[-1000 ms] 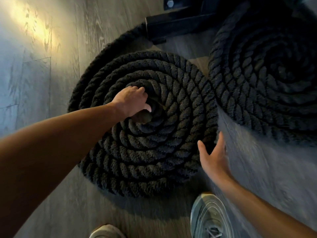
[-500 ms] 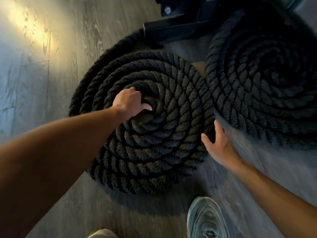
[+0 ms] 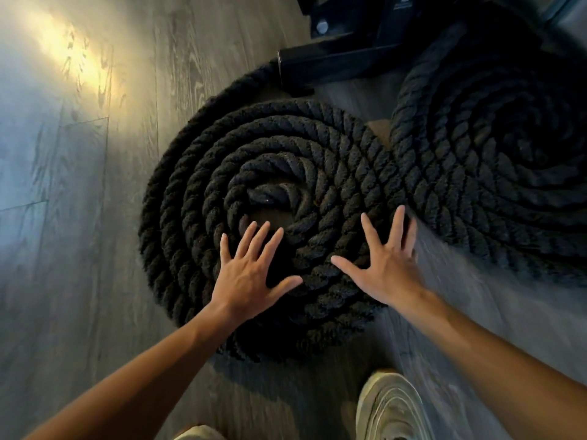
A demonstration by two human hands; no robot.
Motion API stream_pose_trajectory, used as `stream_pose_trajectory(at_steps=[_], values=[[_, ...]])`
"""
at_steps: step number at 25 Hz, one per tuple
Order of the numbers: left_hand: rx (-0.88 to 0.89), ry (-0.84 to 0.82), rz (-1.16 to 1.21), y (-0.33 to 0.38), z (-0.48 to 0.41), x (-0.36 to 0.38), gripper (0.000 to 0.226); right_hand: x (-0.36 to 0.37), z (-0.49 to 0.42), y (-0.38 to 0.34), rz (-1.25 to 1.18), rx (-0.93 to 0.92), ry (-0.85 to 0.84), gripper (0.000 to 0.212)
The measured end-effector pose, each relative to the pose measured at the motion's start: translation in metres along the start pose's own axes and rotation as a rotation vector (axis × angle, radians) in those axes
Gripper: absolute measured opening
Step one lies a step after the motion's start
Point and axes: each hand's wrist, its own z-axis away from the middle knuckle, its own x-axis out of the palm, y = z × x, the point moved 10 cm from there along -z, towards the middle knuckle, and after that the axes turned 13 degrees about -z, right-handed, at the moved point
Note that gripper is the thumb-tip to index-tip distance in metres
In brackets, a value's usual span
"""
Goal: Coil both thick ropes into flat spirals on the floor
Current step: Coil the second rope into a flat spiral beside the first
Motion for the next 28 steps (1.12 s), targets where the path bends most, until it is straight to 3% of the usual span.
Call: stream_pose_trajectory(at_steps=[4, 12, 14, 16, 19, 21, 23, 28], values=[[-0.037, 0.037, 0.001, -0.002, -0.005, 0.003, 0.073, 0.004, -0.006, -0.001, 0.152, -0.048, 0.038, 0.091], [-0.11, -0.014, 0.142, -0.012, -0.023, -0.01, 0.066, -0.007, -0.031, 0.004, 0.064, -0.064, -0.004, 0.068], [-0.209, 0.087, 0.18, -0.048, -0.022, -0.028, 0.055, -0.019, -0.018, 0.006, -0.143, -0.05, 0.075, 0.069], [-0.427, 0.116, 0.149, -0.111, -0.01, -0.036, 0.047, -0.03, 0.007, 0.023, -0.33, 0.058, 0.247, 0.071], [-0.807, -0.085, 0.213, -0.213, 0.031, -0.009, 0.053, -0.013, 0.033, 0.053, -0.506, 0.291, 0.238, 0.069], [-0.837, -0.156, 0.368, -0.233, 0.046, 0.014, 0.06, -0.006, 0.03, 0.055, -0.509, 0.313, 0.179, 0.068], [-0.792, -0.107, 0.47, -0.224, 0.049, 0.022, 0.063, -0.01, 0.022, 0.051, -0.47, 0.288, 0.175, 0.067], [-0.879, -0.023, 0.505, -0.218, 0.055, 0.018, 0.06, -0.014, 0.008, 0.055, -0.498, 0.312, 0.104, 0.063]])
